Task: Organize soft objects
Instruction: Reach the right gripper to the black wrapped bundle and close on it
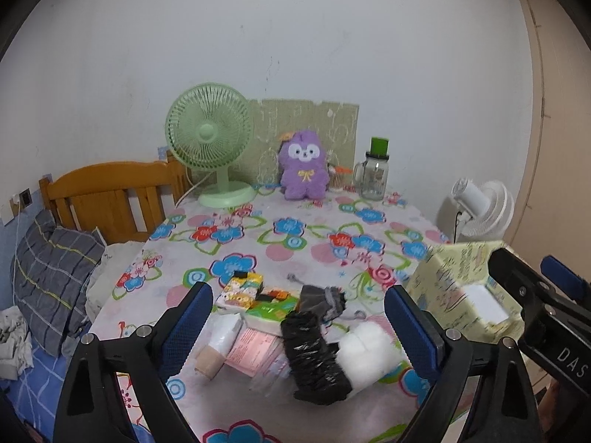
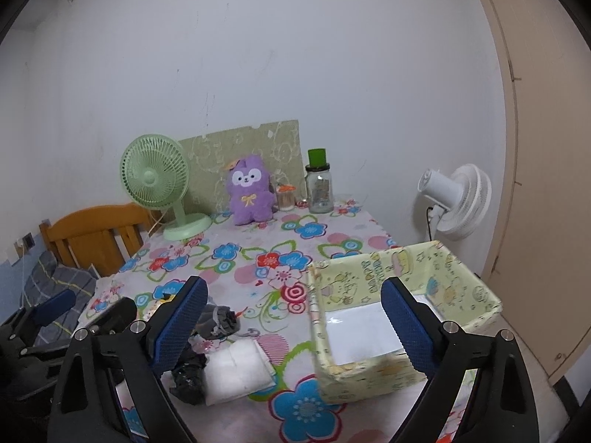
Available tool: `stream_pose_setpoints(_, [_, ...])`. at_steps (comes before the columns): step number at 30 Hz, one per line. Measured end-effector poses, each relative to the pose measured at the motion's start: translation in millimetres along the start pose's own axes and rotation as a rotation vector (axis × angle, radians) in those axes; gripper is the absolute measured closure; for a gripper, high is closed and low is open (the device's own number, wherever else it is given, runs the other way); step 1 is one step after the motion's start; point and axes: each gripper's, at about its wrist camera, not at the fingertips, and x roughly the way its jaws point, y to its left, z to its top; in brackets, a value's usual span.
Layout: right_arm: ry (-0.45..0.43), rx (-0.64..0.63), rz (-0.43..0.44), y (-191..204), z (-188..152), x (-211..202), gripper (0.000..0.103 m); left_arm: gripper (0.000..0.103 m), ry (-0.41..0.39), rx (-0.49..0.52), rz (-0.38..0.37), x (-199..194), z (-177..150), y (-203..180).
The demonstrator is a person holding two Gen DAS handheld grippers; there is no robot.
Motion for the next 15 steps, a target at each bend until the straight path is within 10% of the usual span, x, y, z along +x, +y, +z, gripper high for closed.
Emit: stream_pose_setpoints(15, [0.086,0.018,0.006,41,-25,56,0.007,0.009,0.134,-0.003,0.007,56,-26,30])
